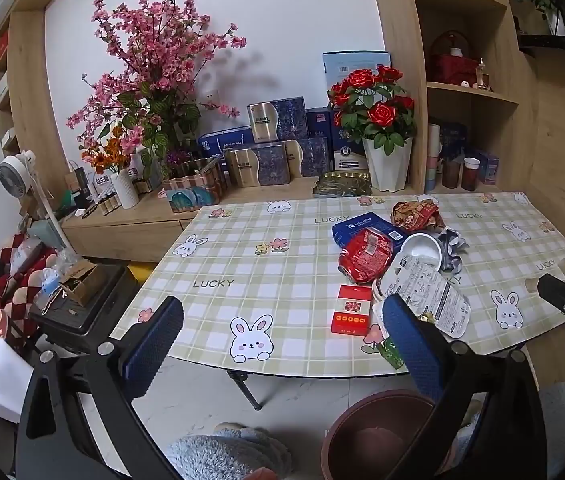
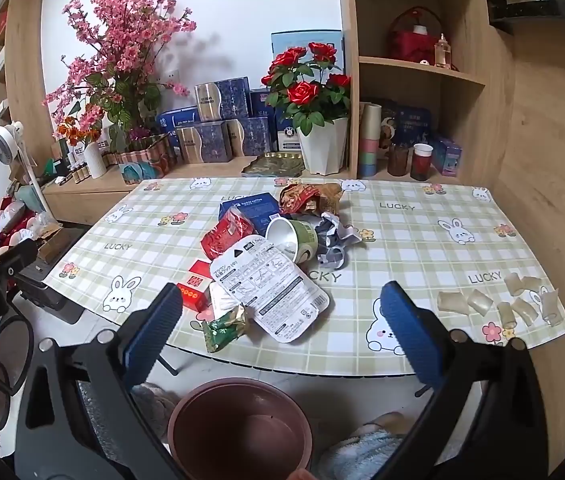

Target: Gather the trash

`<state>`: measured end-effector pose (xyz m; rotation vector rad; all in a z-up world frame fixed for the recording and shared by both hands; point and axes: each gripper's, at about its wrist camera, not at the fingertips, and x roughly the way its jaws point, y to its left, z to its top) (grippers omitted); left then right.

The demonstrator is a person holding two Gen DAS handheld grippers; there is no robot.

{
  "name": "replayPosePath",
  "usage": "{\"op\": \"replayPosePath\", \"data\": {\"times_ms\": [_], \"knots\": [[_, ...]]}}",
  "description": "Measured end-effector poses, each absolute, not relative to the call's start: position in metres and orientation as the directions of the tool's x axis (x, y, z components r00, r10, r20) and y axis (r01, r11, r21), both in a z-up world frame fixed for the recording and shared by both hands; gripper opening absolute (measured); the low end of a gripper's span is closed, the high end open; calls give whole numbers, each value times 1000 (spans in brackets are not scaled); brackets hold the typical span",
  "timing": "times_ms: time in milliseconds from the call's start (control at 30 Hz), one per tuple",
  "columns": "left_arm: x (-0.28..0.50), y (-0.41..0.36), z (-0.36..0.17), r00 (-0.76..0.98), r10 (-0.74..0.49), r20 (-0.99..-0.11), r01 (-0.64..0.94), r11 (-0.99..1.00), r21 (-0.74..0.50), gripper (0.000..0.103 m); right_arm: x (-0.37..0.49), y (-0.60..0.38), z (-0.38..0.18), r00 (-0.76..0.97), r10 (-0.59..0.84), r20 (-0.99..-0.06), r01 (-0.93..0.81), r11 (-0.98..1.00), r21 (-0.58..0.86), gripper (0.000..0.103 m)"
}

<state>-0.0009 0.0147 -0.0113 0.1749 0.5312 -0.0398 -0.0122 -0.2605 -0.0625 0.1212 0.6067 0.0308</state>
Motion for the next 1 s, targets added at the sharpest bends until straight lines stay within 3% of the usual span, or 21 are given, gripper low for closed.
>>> {"op": "replayPosePath", "data": {"times_ms": [1000], "knots": [[-3,6,-5,854,5,-521,87,984,152,98,-18,-264,-64,822,50,-567,14,994,108,98]]}}
